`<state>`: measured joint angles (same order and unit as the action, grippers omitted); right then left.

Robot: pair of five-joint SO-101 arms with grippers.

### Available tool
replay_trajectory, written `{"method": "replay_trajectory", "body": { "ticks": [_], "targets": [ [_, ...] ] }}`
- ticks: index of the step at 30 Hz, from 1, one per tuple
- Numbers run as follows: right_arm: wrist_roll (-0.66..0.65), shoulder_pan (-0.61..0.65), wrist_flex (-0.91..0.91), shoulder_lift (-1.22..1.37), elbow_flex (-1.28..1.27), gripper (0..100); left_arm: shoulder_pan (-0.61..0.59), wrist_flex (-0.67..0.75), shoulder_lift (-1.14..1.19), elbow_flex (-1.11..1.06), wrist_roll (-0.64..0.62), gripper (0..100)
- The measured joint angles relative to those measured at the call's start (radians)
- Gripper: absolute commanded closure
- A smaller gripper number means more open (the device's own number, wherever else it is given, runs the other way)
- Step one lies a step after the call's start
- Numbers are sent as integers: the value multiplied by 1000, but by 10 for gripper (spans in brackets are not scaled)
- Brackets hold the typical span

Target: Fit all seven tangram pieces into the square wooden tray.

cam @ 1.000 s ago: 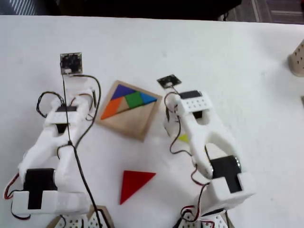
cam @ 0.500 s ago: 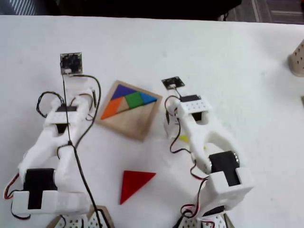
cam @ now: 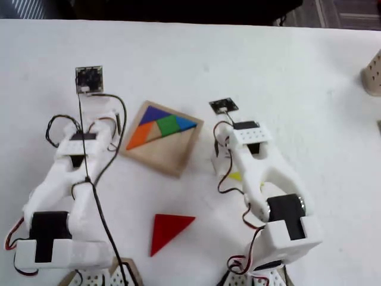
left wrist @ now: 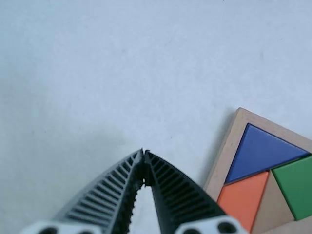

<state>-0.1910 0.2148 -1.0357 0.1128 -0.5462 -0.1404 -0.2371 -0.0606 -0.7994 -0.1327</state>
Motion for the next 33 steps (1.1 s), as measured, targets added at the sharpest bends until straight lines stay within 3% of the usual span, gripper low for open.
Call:
{"method": "replay_trajectory", "body": {
  "ticks": [18,33],
  "targets": [
    [-74,-2,51,-242,-206,651,0,0,0,0,0,972],
    [-117,-26,68,-106,-135,658,0,0,0,0,0,972]
  ]
}}
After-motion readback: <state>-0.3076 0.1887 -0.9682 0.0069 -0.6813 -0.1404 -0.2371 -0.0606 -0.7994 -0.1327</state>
